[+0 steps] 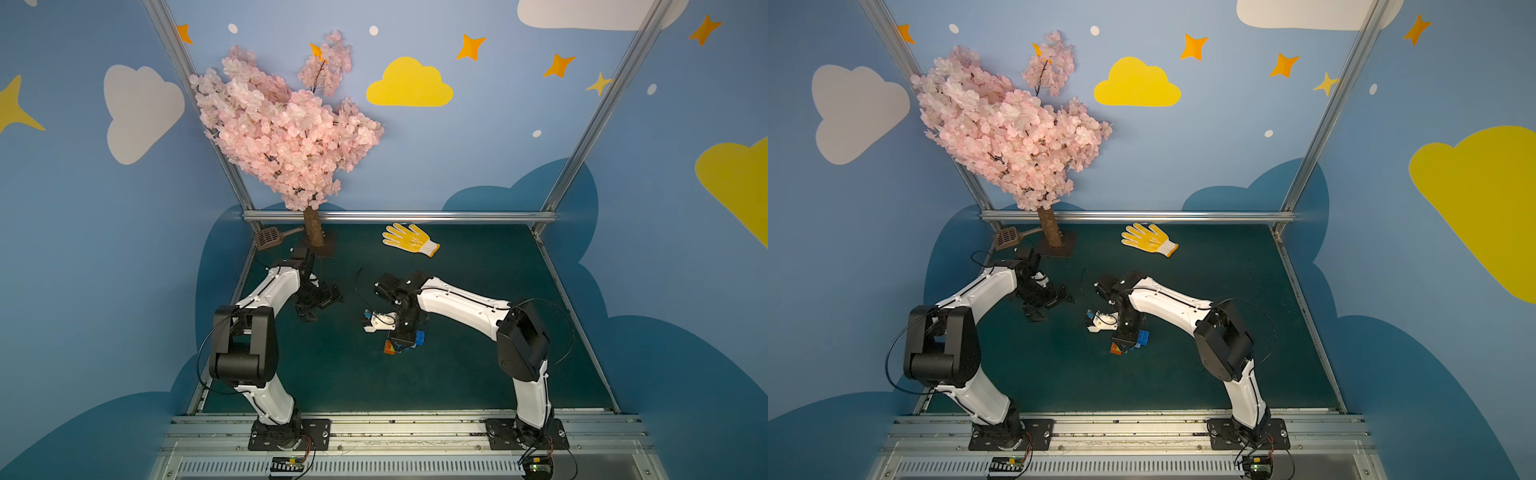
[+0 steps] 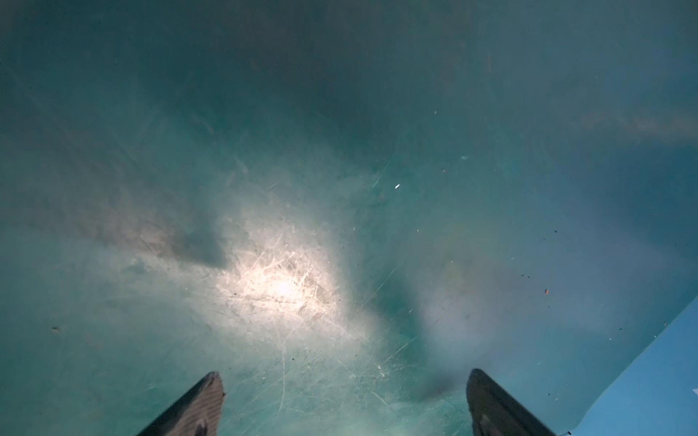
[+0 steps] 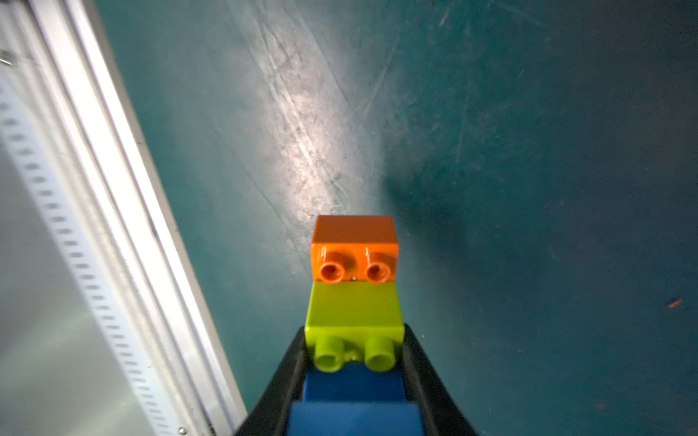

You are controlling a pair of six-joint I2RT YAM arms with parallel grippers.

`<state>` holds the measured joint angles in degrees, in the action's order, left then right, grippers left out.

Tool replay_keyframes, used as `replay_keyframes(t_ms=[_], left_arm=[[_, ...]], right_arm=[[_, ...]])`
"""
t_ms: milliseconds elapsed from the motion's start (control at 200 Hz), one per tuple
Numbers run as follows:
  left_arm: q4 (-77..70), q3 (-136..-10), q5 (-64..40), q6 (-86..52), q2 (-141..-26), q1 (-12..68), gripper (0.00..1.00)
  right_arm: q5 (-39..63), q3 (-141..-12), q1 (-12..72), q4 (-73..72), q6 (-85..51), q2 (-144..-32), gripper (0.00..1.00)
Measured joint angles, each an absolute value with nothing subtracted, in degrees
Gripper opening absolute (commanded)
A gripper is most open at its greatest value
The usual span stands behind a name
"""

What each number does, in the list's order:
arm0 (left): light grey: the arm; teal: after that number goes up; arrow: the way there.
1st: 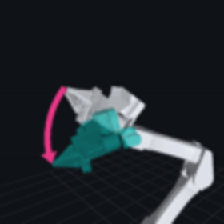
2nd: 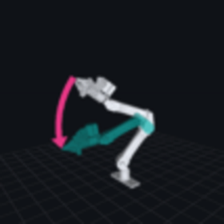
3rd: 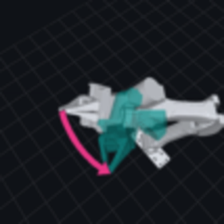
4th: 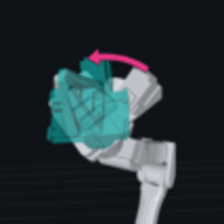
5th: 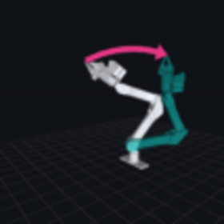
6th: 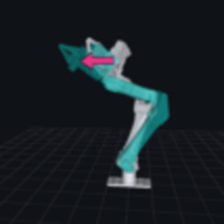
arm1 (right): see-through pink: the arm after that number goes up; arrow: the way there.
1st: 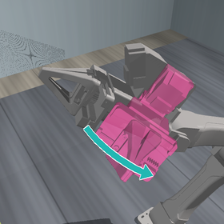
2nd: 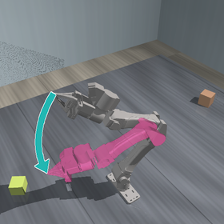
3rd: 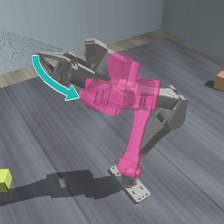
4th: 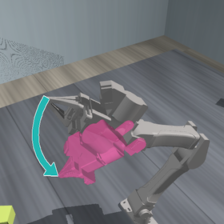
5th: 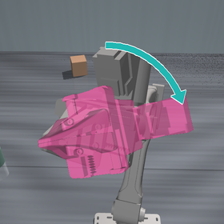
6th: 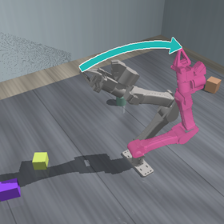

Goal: Assemble the letter y with lego
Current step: Assemble the lego brick with the lego brick.

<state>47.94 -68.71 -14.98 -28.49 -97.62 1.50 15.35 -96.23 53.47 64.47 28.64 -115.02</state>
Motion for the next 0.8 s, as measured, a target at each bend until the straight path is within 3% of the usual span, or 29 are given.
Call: replay_keyframes(t_ms=[180,405,476,551,801], left_arm=[[47.94,-68.71,-14.98,-28.49,-97.62,1.5,1.0],[47.94,-68.71,-14.83,-28.49,-97.65,1.5,1.0],[47.97,-68.71,-14.79,-28.49,-97.69,1.5,1.0],[47.97,-68.71,-14.76,-28.49,-97.82,1.5,1.0],[48.01,-68.71,-14.59,-28.49,-97.97,1.5,1.0]], right_arm=[[29.08,-94.43,46.87,64.55,28.03,-115.11,0.0],[40.01,-91.53,45.89,62.83,27.73,-118.06,0.0],[42.68,-90.48,45.71,61.69,27.83,-119.15,0.0],[44.99,-89.27,45.15,60.49,27.9,-120.01,0.08],[47.62,-88.14,43.18,58.11,27.83,-122.85,0.1]])
